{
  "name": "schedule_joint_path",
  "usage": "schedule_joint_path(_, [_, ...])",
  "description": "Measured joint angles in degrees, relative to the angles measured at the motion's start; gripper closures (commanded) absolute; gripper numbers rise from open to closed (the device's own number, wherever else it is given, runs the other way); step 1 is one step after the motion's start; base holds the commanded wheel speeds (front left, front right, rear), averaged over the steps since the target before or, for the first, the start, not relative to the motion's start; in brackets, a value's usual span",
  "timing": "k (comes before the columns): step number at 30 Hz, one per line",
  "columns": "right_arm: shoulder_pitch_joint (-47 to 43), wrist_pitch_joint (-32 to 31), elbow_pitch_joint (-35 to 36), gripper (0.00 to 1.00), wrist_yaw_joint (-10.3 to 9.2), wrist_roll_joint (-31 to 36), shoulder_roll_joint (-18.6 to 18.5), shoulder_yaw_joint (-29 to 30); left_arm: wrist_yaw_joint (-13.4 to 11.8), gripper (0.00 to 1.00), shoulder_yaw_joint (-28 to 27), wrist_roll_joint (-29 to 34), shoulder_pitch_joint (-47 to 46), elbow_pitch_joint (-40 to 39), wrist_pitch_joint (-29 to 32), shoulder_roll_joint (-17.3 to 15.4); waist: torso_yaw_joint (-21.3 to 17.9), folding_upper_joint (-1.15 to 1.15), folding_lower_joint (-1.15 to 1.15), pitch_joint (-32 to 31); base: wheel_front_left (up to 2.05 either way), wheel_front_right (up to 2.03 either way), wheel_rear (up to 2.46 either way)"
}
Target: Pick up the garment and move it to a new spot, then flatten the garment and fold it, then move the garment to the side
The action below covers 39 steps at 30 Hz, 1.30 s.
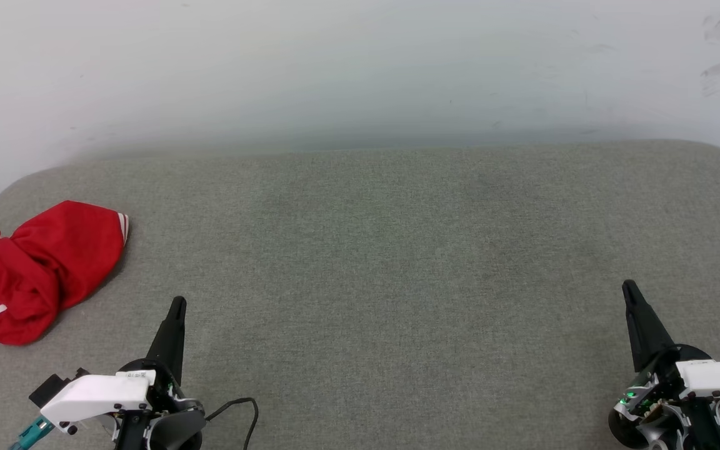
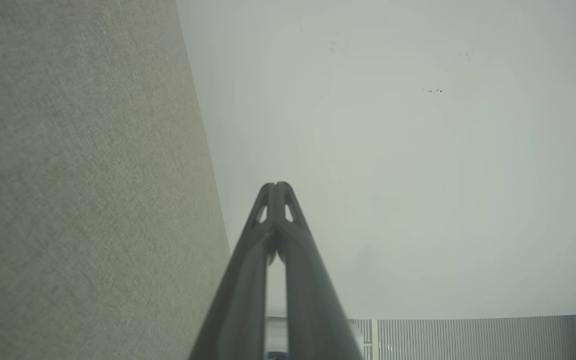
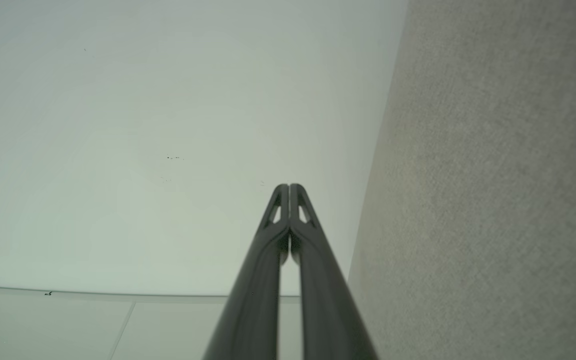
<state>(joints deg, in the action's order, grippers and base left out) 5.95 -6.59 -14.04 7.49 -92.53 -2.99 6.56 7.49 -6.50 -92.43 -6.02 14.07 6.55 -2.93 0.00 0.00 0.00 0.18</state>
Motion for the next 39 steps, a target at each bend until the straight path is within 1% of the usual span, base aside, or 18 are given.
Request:
schedule_joint_path(33, [0.0,0.0,0.0,1.0,0.0,0.0,0.0,0.0,0.0,1.0,0.0,0.0,0.0,0.0,0.0,0.0,0.0,0.0,0.0,0.0,0.0,0.0,0.0])
schedule_joint_path(34, [-0.1,0.0,-0.1,0.0,0.0,0.0,0.0,0.0,0.0,0.0,0.0,0.0,0.1,0.1,0.0,0.0,0.0,0.0,0.0,0.0,0.0,0.0,0.0])
schedule_joint_path(35, [-0.3,0.0,-0.5,0.0,0.0,0.0,0.0,0.0,0.0,0.0,0.1,0.0,0.3,0.5,0.0,0.1,0.0,0.0,0.0,0.0,0.0,0.0,0.0])
schedule_joint_path(36, [-0.8,0.0,-1.0,1.0,-0.01,0.0,0.0,-0.1,0.0,1.0,0.1,0.0,0.8,1.0,-0.1,0.1,0.0,0.0,0.0,0.0,0.0,0.0,0.0])
schedule_joint_path(37, [-1.3,0.0,-1.5,1.0,-0.01,0.0,0.0,-0.1,0.0,1.0,0.2,0.0,1.4,1.6,-0.1,0.2,0.0,0.0,0.0,0.0,0.0,0.0,0.0])
schedule_joint_path(38, [-1.8,0.0,-2.0,0.0,-0.01,0.0,0.0,-0.1,0.0,0.0,0.2,0.0,1.9,2.1,-0.2,0.3,0.0,0.0,0.0,0.0,0.0,0.0,0.0])
schedule_joint_path(39, [-2.3,0.1,-2.3,0.0,-0.05,0.0,0.1,-0.2,0.0,0.0,0.3,0.0,2.4,2.4,-0.2,0.3,0.0,0.0,0.0,0.0,0.0,0.0,0.0])
